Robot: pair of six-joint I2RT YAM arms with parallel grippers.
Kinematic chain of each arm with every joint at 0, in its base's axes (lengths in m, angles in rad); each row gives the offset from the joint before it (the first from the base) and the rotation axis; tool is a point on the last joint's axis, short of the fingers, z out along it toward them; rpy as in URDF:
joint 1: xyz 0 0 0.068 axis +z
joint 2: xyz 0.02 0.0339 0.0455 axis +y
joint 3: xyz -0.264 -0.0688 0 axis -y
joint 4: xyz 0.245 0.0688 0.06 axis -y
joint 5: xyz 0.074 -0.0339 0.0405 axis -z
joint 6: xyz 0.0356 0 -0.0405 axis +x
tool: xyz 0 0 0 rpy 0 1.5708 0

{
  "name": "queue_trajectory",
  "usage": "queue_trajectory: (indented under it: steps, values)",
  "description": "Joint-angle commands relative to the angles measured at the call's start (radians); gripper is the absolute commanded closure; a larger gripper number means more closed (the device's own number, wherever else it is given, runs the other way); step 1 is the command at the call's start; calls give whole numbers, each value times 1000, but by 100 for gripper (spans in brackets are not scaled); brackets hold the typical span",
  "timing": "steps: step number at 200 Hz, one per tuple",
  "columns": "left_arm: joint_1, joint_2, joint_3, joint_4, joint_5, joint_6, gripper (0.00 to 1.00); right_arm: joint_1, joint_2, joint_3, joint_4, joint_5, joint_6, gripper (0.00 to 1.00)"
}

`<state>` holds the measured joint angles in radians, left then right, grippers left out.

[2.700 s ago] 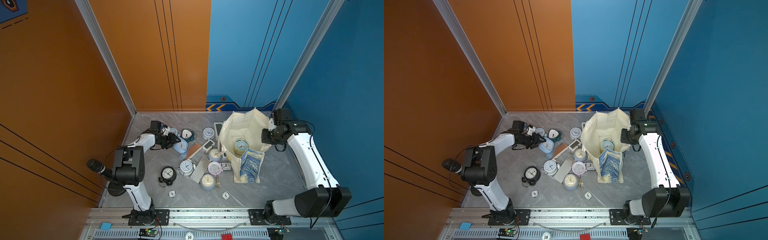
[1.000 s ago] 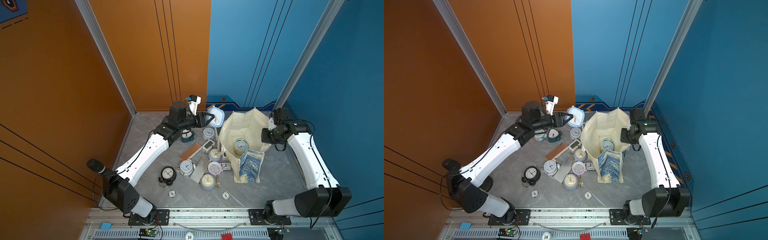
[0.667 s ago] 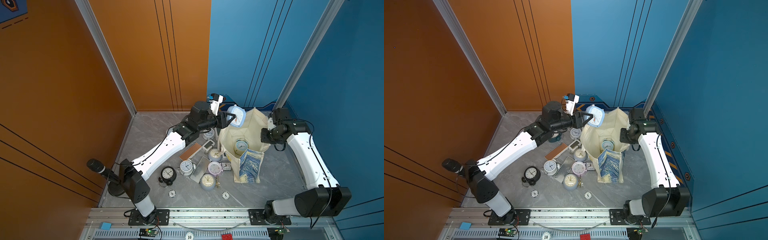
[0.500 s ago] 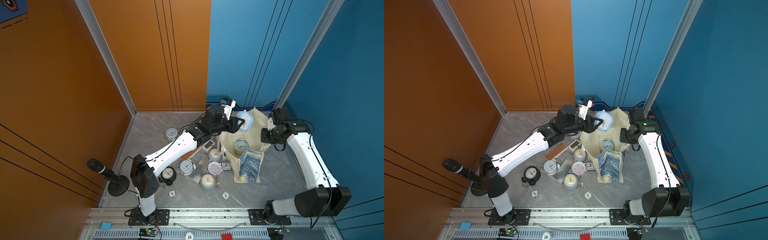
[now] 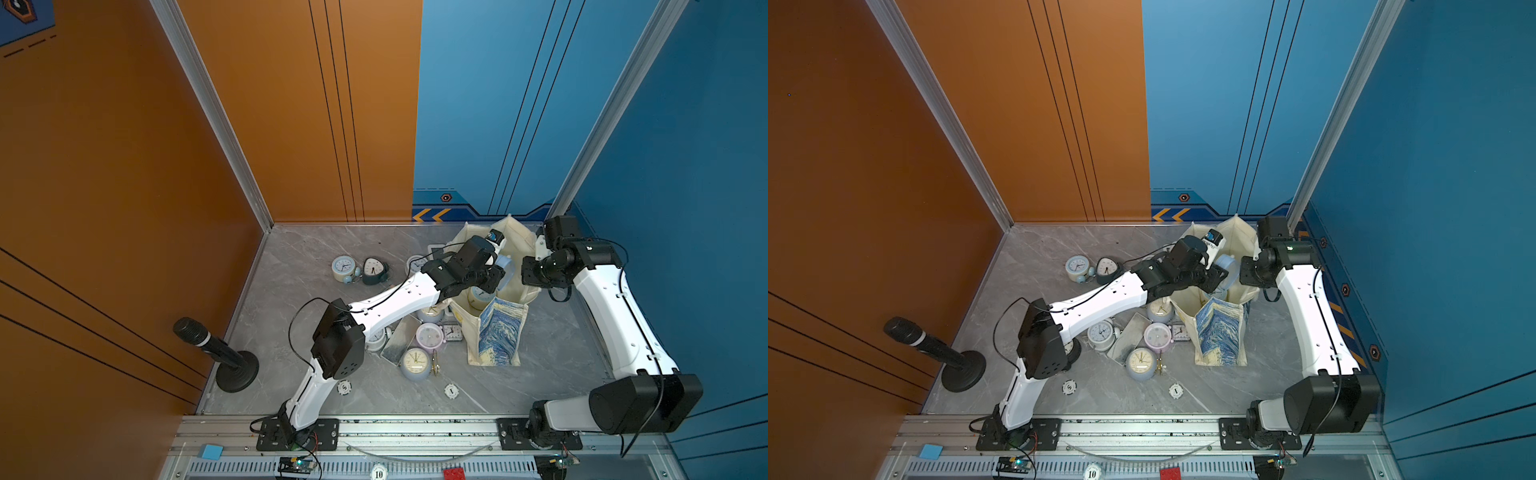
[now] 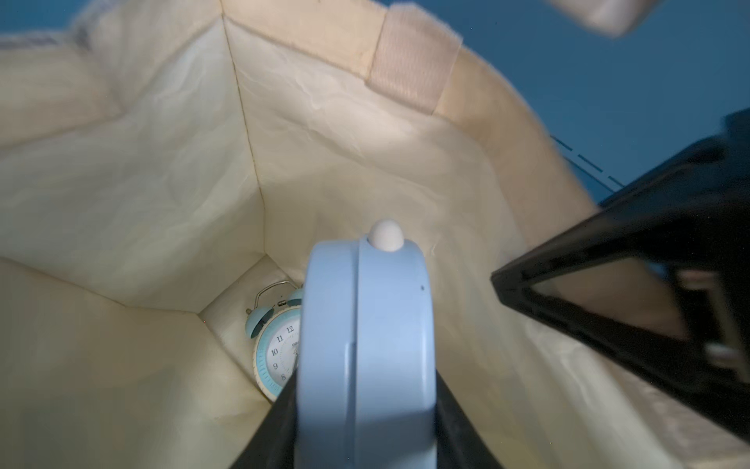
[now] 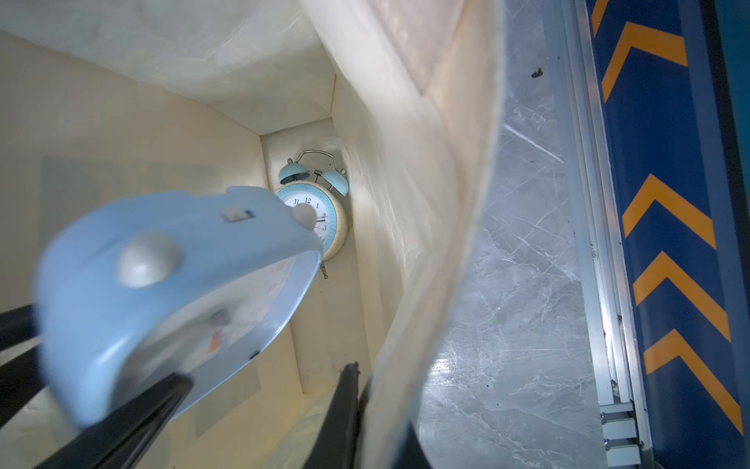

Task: Put the alarm clock into the canvas bag
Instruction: Place the alarm at the canvas bag.

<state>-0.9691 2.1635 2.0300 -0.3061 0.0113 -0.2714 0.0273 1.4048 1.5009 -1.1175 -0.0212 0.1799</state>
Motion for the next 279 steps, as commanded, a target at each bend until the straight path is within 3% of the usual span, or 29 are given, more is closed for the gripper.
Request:
queue_trajectory:
  steps: [1, 98, 126, 204, 239, 279]
  values:
    - [-8, 52, 57, 1, 37, 52, 100, 8, -2, 16, -34, 19, -13, 88]
    - [-10, 237, 127, -59, 163, 59, 97, 8, 6, 14, -31, 21, -17, 88]
    - [-8, 254, 125, -60, 168, 49, 77, 8, 3, 8, -31, 21, -17, 88]
    - [-7, 166, 87, -60, 108, 53, 44, 6, -5, 4, -31, 24, -16, 88]
    - [-2, 110, 69, -59, 96, 46, 35, 6, -8, 2, -31, 29, -16, 88]
    - [2, 44, 60, -62, 81, 40, 31, 2, -14, 1, -30, 41, -17, 88]
